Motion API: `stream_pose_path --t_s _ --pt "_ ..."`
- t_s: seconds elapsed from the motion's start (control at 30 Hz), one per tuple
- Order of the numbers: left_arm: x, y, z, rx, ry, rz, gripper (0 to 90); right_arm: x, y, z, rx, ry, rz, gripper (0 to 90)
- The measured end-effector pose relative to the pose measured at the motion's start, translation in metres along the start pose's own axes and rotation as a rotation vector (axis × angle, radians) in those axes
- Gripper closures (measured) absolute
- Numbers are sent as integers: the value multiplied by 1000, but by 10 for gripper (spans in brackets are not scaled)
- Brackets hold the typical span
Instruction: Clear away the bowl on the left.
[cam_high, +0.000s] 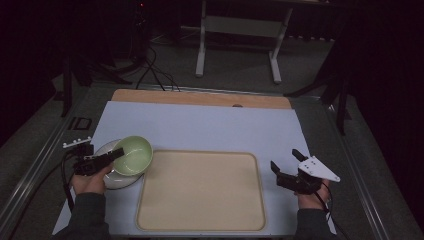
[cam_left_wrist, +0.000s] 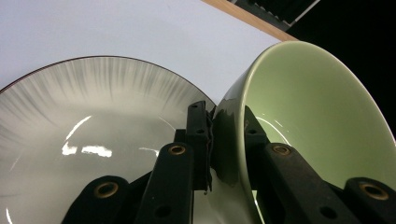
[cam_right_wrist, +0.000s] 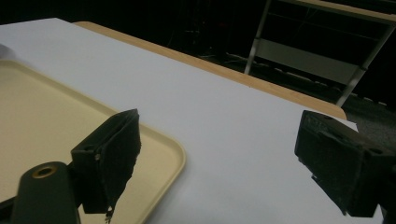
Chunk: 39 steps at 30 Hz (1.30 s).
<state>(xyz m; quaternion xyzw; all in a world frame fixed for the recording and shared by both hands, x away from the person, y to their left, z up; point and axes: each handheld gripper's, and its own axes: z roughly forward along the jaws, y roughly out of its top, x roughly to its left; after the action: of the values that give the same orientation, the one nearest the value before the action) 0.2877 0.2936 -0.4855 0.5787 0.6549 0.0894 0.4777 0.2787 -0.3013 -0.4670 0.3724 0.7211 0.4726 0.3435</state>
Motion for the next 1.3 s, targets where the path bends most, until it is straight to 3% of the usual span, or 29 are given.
stream_pose_path --t_s 1.3 --pt "-40 -6 18 50 -77 68 800 0 0 0 -2 0 -1 138"
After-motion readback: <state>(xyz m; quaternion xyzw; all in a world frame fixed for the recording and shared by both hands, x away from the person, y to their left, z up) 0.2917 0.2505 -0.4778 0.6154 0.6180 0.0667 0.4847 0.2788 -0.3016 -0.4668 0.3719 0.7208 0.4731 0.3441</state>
